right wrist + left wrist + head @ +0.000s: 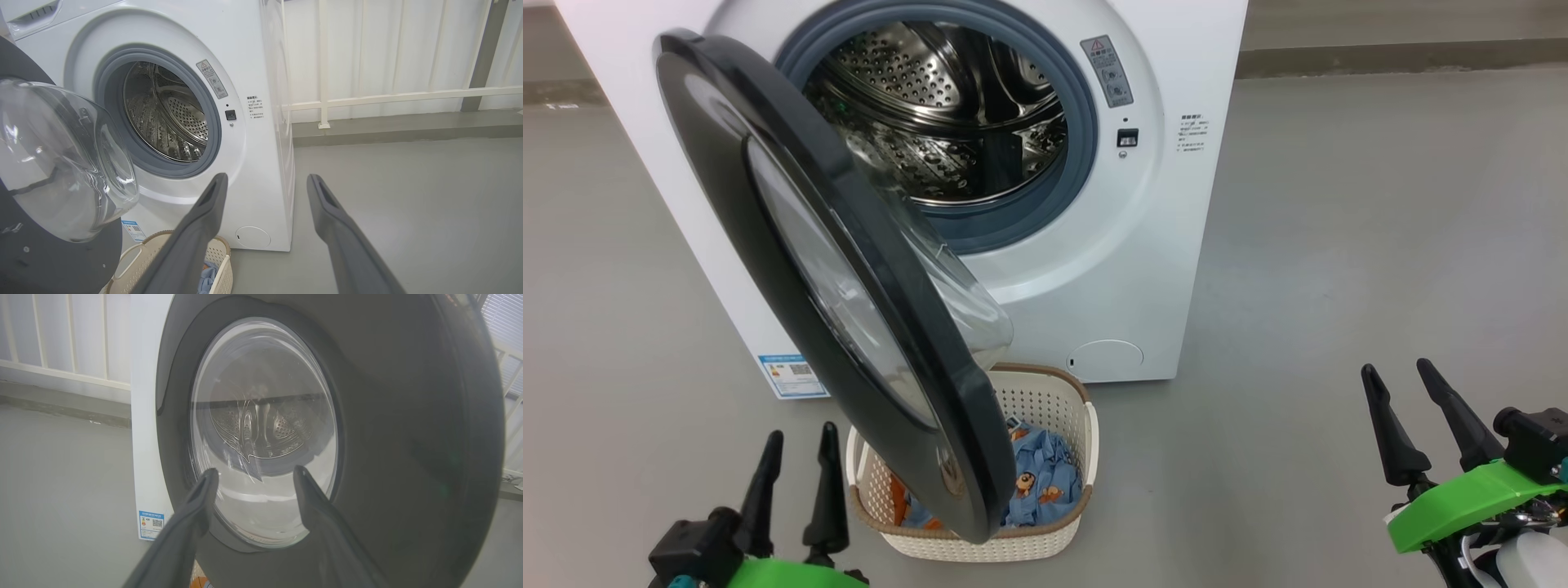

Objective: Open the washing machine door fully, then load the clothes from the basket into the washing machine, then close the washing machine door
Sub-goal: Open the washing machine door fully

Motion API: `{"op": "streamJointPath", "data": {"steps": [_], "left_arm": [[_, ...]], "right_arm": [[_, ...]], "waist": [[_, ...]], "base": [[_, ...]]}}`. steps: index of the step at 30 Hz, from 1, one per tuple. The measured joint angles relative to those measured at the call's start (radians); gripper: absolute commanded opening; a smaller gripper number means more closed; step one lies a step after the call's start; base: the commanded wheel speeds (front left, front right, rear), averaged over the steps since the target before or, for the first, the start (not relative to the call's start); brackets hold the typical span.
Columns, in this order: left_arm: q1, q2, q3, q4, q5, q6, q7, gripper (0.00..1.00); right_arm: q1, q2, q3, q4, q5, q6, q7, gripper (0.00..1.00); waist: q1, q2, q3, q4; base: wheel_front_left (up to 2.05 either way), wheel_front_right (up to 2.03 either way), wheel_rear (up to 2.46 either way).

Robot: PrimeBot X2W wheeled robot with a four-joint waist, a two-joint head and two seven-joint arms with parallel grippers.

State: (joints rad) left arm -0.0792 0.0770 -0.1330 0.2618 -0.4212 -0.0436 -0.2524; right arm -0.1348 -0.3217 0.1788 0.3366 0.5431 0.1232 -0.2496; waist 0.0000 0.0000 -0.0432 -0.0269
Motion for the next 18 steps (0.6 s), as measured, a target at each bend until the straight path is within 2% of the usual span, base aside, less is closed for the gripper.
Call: {"op": "streamJointPath", "data": {"steps": [1,2,9,18], "left_arm": [[-0.002,-0.001,0.001,-0.001,0.000,0.000,0.000,0.11],[-0.003,-0.001,0.001,-0.003,0.000,0.000,0.000,0.00],[-0.022,-0.009,-0.001,-0.112,0.002,-0.006,-0.002,0.00],[-0.047,-0.029,-0.082,-0.372,0.022,-0.009,-0.003,0.00]], "right_arm": [[0.000,0.001,0.000,0.000,0.000,0.000,0.000,1.00],[0.000,0.001,-0.001,0.000,0.000,0.000,0.000,1.00],[0.000,0.006,-0.006,-0.001,0.000,0.000,0.000,1.00],[0.000,0.011,-0.001,0.000,0.000,0.000,0.000,1.00]], "waist": [[0.0000,0.0000,0.001,0.000],[0.0000,0.0000,0.002,0.000],[0.0000,0.0000,0.004,0.000],[0.0000,0.0000,0.002,-0.004]], "base": [[0.00,0.00,0.00],[0.00,0.00,0.00],[0.00,0.00,0.00],[0.00,0.00,0.00]]}}
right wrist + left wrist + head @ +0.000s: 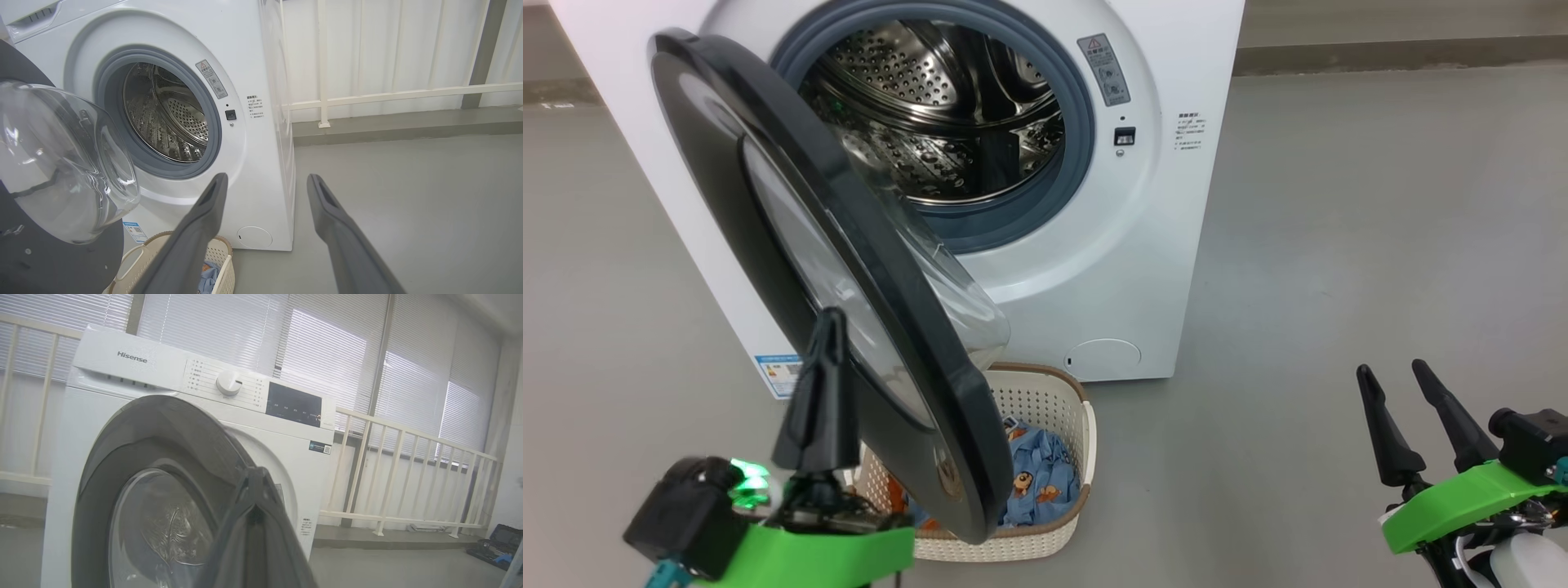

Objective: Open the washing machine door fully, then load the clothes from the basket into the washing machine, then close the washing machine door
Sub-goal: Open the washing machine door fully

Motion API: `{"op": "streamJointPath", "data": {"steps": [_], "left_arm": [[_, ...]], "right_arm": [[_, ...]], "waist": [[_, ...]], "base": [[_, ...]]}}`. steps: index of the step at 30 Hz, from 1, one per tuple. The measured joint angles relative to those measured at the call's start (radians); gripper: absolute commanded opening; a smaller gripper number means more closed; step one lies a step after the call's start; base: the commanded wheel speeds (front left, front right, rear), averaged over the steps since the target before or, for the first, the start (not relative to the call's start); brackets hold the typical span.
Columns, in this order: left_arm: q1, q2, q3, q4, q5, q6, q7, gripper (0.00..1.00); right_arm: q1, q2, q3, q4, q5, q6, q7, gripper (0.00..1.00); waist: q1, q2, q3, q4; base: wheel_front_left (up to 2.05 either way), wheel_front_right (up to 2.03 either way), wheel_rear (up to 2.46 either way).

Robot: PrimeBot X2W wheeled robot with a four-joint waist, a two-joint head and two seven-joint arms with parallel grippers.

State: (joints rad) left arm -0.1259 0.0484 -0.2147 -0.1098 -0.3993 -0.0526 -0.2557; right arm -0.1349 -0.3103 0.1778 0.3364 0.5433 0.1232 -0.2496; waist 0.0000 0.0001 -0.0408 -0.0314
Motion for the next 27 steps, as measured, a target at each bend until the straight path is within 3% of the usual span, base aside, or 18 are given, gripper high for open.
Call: {"op": "streamJointPath", "data": {"steps": [11,19,27], "left_arm": [[-0.027,-0.002,-0.172,-0.070,-0.008,0.002,0.054,0.00],[-0.031,-0.002,-0.268,0.051,-0.062,0.010,0.061,0.00],[-0.031,-0.002,-0.276,0.196,-0.106,0.029,0.057,0.00]], "right_arm": [[-0.001,0.010,0.017,0.000,0.002,0.000,0.000,1.00],[-0.005,0.026,0.042,0.000,0.005,0.000,0.000,1.00],[-0.021,0.025,0.043,0.000,0.012,0.000,0.000,1.00]], "waist": [[0.0000,0.0000,0.003,-0.027],[-0.0001,0.0000,0.015,-0.074],[0.0000,0.0000,0.032,-0.123]], "base": [[0.00,0.00,0.00],[0.00,0.00,0.00],[0.00,0.00,0.00]]}}
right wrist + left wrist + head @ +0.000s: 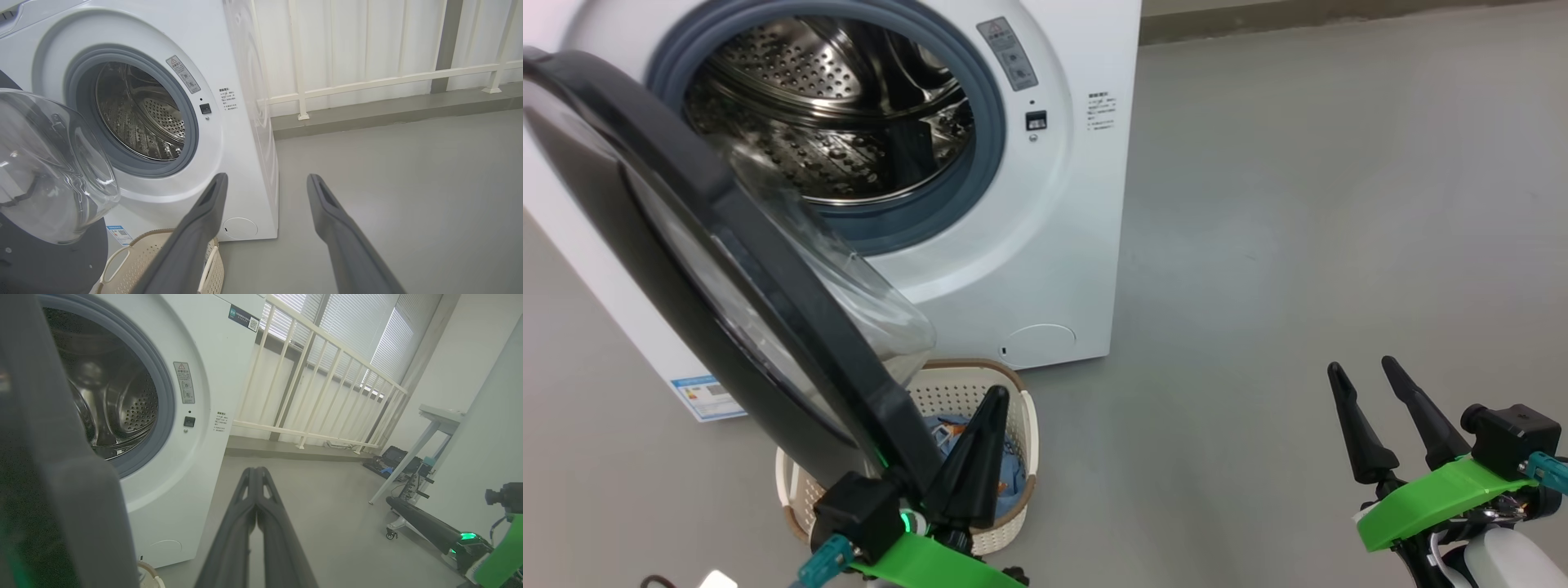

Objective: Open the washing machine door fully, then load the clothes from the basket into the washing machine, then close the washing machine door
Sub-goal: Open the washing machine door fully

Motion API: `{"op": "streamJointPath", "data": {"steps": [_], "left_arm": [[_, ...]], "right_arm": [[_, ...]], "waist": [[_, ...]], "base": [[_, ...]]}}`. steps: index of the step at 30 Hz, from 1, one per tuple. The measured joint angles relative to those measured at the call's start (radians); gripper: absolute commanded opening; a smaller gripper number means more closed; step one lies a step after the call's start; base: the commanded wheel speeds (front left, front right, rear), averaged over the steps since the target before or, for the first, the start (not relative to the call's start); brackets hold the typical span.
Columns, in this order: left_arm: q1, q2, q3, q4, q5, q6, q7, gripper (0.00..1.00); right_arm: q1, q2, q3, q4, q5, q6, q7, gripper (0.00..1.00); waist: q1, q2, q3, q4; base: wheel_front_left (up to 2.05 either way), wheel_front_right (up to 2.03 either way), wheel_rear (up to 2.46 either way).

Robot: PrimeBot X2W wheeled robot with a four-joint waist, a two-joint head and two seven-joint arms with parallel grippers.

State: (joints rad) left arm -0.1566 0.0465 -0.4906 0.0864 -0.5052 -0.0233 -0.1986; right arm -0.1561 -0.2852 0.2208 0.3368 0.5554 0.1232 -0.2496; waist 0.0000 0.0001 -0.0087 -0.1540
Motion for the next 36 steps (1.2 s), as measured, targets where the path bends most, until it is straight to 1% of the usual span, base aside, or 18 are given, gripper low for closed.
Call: {"op": "streamJointPath", "data": {"steps": [7,13,17,23,30,34,36], "left_arm": [[0.000,0.000,0.026,0.102,-0.026,0.013,-0.014,0.00],[-0.003,-0.001,0.042,0.174,-0.049,0.024,-0.023,0.00],[-0.004,-0.001,0.055,0.190,-0.050,0.029,-0.032,0.00],[-0.003,-0.009,0.057,0.190,-0.050,0.028,-0.035,0.00],[0.019,-0.011,0.056,0.176,-0.050,0.027,-0.040,0.00],[0.022,0.005,0.061,0.170,-0.050,0.035,-0.037,0.00],[0.033,0.025,0.065,0.155,-0.050,0.036,-0.030,0.00]], "right_arm": [[-0.001,-0.002,0.000,0.001,0.007,0.000,0.000,1.00],[-0.002,-0.003,0.005,0.004,0.007,0.000,0.000,1.00],[-0.004,-0.003,0.005,0.005,0.007,0.000,0.000,1.00],[-0.004,-0.003,0.005,0.009,0.007,0.000,0.000,1.00],[-0.004,-0.002,0.004,0.013,0.007,0.000,0.000,1.00],[-0.003,0.002,0.003,0.013,0.007,0.000,0.000,1.00],[-0.003,0.006,0.002,0.012,0.007,0.000,0.000,1.00]], "waist": [[0.0000,0.0000,0.015,-0.019],[0.0000,0.0000,0.013,-0.009],[0.0000,0.0000,0.011,0.005],[0.0000,0.0000,0.008,0.045],[0.0000,0.0000,0.003,0.113],[0.0000,0.0000,-0.003,0.157],[0.0000,0.0000,-0.006,0.178]], "base": [[0.00,0.00,0.00],[0.00,0.00,0.00],[0.00,0.00,0.00],[0.00,0.00,0.00],[0.00,0.00,0.00],[0.00,0.00,0.00],[0.00,0.00,0.00]]}}
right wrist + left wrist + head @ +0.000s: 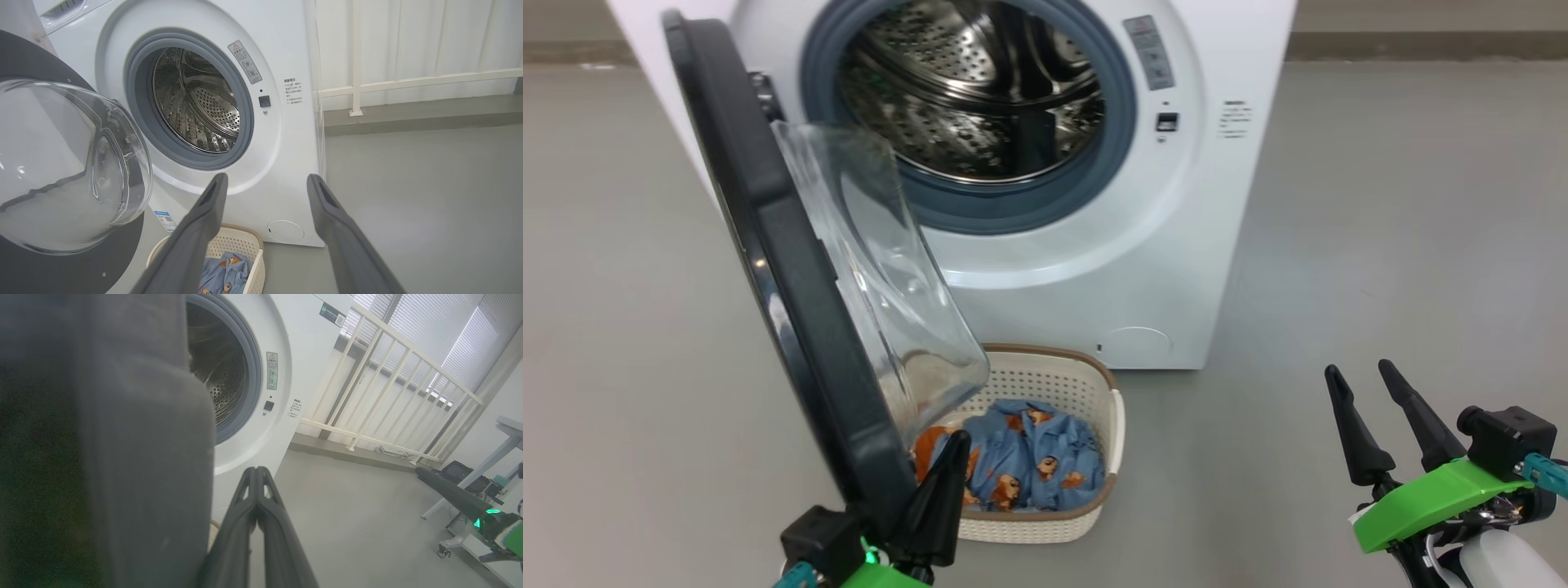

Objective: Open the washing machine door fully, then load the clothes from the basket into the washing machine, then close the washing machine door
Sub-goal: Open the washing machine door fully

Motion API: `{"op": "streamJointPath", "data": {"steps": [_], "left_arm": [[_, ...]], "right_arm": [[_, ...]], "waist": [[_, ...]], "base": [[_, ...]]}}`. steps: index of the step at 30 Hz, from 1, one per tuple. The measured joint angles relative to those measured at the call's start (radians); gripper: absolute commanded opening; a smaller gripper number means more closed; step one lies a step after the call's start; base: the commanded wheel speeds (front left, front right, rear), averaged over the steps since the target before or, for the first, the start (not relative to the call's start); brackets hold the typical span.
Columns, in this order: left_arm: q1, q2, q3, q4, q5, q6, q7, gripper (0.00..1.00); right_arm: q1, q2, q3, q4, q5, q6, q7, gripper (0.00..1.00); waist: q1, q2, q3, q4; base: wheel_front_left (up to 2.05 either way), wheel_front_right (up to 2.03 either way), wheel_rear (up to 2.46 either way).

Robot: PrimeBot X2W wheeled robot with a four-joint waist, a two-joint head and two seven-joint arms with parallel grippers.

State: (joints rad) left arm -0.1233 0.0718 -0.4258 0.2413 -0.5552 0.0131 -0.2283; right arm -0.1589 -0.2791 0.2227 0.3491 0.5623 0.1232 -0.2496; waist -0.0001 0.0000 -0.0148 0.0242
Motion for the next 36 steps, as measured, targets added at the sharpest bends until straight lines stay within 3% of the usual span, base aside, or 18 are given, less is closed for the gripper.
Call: {"op": "streamJointPath", "data": {"steps": [25,36], "left_arm": [[0.070,0.124,0.083,-0.104,-0.027,0.117,0.148,0.00],[-0.002,0.207,0.147,-0.034,-0.055,0.114,0.212,0.00]], "right_arm": [[0.011,0.032,-0.029,-0.006,-0.001,0.000,0.000,1.00],[0.012,0.052,-0.044,-0.010,-0.002,0.000,0.000,1.00]], "waist": [[0.0000,0.0000,-0.021,0.222],[0.0000,0.0000,-0.015,0.297]], "base": [[0.00,0.00,0.00],[0.00,0.00,0.00]]}}
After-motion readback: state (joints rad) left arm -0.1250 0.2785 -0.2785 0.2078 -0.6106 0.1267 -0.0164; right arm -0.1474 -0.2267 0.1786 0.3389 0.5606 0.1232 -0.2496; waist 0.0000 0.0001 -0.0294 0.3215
